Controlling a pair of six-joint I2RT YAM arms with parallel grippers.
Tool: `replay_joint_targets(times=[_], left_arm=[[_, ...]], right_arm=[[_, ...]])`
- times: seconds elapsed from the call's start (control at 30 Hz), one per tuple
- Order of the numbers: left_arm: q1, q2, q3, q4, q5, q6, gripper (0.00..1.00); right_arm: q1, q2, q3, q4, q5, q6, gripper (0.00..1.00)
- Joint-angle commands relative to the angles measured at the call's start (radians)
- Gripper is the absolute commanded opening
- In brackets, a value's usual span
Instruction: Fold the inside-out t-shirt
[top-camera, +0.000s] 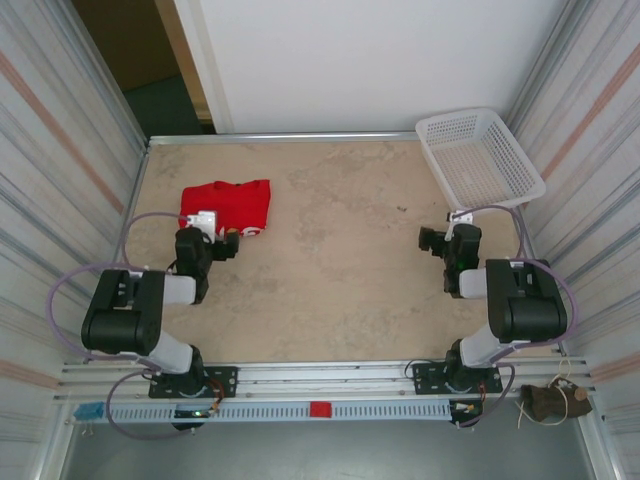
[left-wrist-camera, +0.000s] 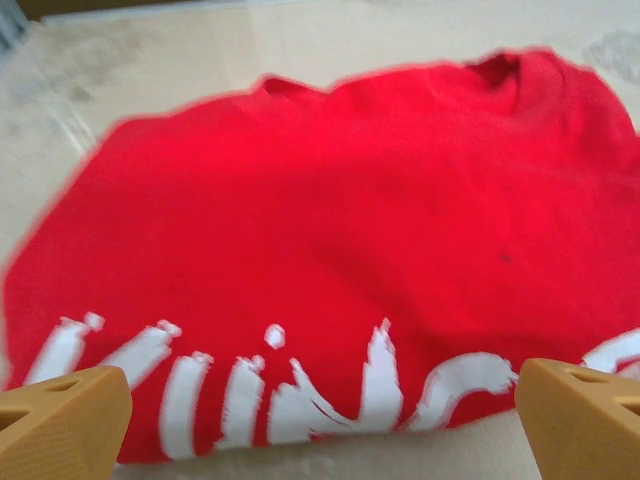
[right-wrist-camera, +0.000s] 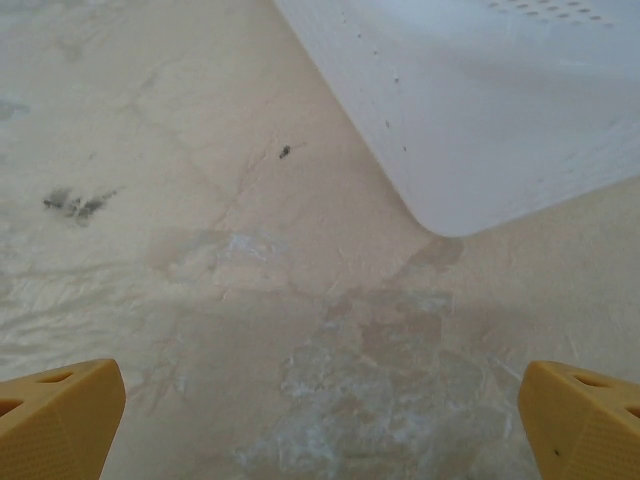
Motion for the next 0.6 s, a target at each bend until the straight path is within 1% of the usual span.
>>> replay_joint_targets(times=[0.0,0.03,0.07,0.1,0.17,0.23,0.43,0.57], left_arm=[[0.049,0.014,0.049,0.03,0.107,-0.005,0.99],[0.045,0.001,0.054,0.0,0.1,-0.004,0.99],[0.041,-0.005,0.057,-0.022,0.094,-0.003,0.99],[0.041,0.006,0.054,0.005,0.092,-0.003,0.99],[0.041,-0.004,0.056,-0.019,0.094,-0.004,0.99],[0.041,0.001,0.054,-0.002,0.093,-0.004,0.99],[0.042,-0.002,0.057,-0.015,0.095,-0.004,0.99],[0.041,-0.004,0.054,-0.012,0.094,-0.003,0.99]], right_arm=[[-0.011,0.001,0.032,0.039,-0.062,0.018,0.99],[-0.009,-0.012,0.031,0.016,-0.057,0.018,0.99],[-0.003,-0.011,0.027,0.032,-0.047,0.015,0.99],[-0.002,-0.007,0.027,0.038,-0.043,0.013,0.99],[0.003,-0.01,0.028,0.032,-0.039,0.011,0.99],[0.005,-0.011,0.029,0.027,-0.035,0.009,0.99],[-0.021,0.001,0.051,-0.003,-0.083,0.023,0.99],[0.003,-0.015,0.021,0.036,-0.037,0.01,0.99]])
